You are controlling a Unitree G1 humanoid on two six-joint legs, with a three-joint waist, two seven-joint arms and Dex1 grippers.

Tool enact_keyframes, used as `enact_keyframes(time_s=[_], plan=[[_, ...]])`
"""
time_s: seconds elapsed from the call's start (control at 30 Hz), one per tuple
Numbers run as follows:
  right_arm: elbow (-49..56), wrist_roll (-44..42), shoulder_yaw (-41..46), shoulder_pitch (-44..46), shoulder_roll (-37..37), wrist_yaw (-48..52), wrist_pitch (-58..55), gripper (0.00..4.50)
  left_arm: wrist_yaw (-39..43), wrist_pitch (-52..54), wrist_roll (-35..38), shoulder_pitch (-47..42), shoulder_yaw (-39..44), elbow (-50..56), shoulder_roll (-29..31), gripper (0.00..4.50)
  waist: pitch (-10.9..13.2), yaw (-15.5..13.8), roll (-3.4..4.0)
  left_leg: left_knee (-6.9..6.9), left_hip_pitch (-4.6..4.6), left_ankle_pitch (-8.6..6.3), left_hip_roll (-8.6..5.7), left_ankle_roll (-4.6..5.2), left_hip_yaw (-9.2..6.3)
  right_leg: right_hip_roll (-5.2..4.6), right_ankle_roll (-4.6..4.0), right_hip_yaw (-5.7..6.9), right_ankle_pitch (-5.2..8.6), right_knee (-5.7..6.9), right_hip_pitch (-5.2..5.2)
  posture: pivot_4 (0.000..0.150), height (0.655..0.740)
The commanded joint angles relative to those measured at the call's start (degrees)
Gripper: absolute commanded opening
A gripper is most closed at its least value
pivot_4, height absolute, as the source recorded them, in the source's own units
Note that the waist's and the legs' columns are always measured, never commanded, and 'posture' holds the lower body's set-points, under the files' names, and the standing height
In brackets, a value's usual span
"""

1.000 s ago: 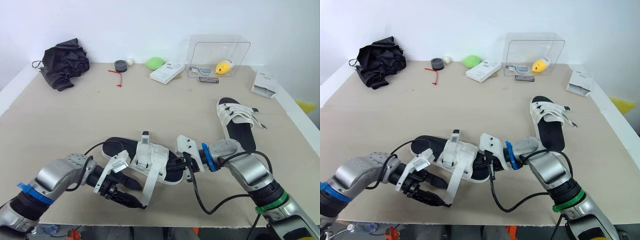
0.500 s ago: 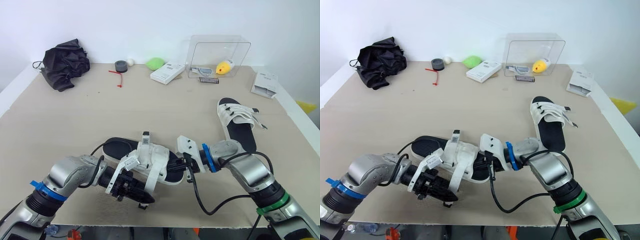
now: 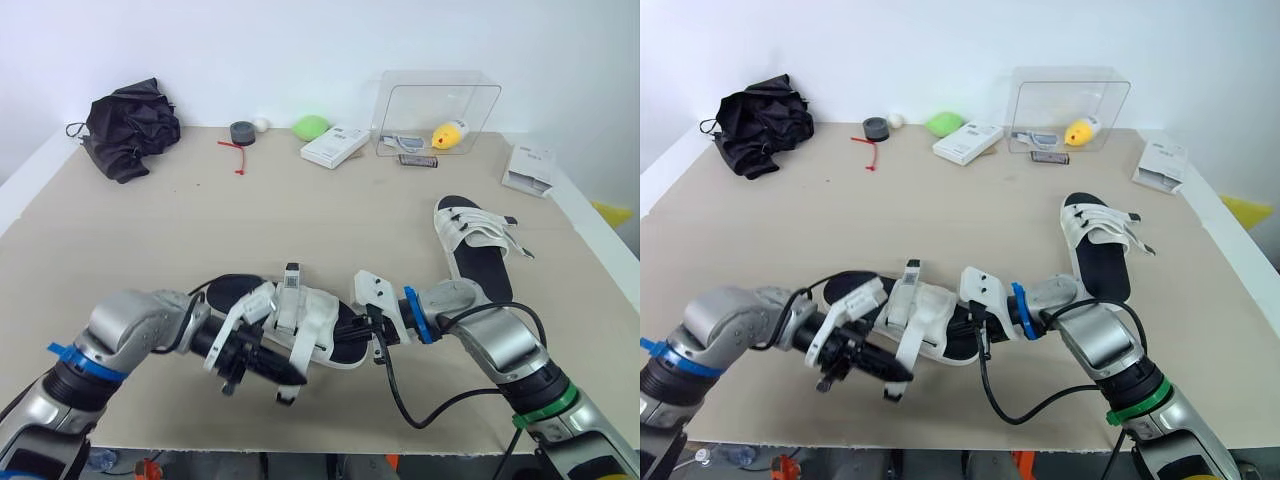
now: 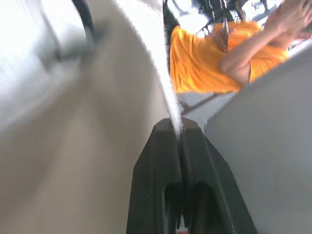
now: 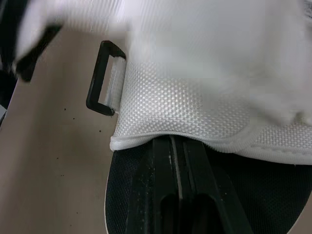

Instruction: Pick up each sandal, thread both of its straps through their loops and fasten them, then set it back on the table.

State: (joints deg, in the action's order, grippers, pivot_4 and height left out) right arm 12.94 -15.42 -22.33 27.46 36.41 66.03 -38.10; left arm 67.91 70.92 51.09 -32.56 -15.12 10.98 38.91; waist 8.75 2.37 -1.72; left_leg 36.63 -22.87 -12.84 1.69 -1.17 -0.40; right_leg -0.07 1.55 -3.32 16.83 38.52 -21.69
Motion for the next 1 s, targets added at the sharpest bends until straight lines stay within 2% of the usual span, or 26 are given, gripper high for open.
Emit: enact_keyframes(time_s=[0.03,0.17,0.27,0.53,0.77,1.0], plan=[[-2.1,1.5,-4.6,-2.0,0.1,0.8,-1.5,0.0,-3.3,6.2,4.9,-6.4,6.4,-6.8,-4.7,0.02,0.0,0.1,-0.03,0.03,0.0,0.0,0.01,0.0,-0.03,0.04,0.06,0.02,0.04,0.02,0.01,0.15,0.74],[-2.2,1.6,-4.7,-1.9,-0.1,0.7,-1.4,0.0,-5.6,5.6,2.4,-10.2,5.8,-11.1,-8.7,0.02,0.0,0.2,-0.02,0.01,0.0,-0.02,-0.01,0.02,-0.02,0.04,0.05,-0.04,0.03,0.07,0.0,0.15,0.74],[-2.2,1.6,-4.7,-1.8,-0.1,0.7,-1.4,0.0,-4.3,2.9,-0.6,-12.3,3.1,-14.5,-10.2,0.02,0.0,0.2,-0.02,0.0,0.0,-0.02,-0.01,0.03,-0.03,0.03,-0.25,-0.04,-0.14,0.07,-0.02,0.15,0.74],[-1.3,1.4,-4.3,-2.4,0.3,0.2,-1.9,0.0,1.6,-4.7,-9.0,-15.0,-4.0,-20.9,-10.6,0.02,0.0,0.2,-0.01,0.0,0.02,0.02,-0.04,-0.04,-0.02,0.02,-0.29,-0.03,-0.16,0.11,-0.03,0.15,0.74],[-1.2,1.4,-4.2,-2.7,0.3,0.1,-2.0,0.0,5.1,-3.3,-9.6,-15.1,-4.6,-20.3,-8.9,0.02,0.0,0.2,-0.01,-0.01,0.0,0.0,-0.03,-0.01,-0.01,0.03,-0.27,-0.04,-0.13,0.11,-0.06,0.15,0.74],[-1.6,1.6,-4.4,-2.4,0.0,0.1,-1.8,0.0,4.5,2.6,-6.5,-15.2,-1.7,-18.7,-9.6,0.02,0.0,0.2,-0.01,-0.01,-0.01,0.0,-0.03,-0.01,-0.02,0.02,-0.23,-0.04,-0.1,0.11,-0.06,0.15,0.74]])
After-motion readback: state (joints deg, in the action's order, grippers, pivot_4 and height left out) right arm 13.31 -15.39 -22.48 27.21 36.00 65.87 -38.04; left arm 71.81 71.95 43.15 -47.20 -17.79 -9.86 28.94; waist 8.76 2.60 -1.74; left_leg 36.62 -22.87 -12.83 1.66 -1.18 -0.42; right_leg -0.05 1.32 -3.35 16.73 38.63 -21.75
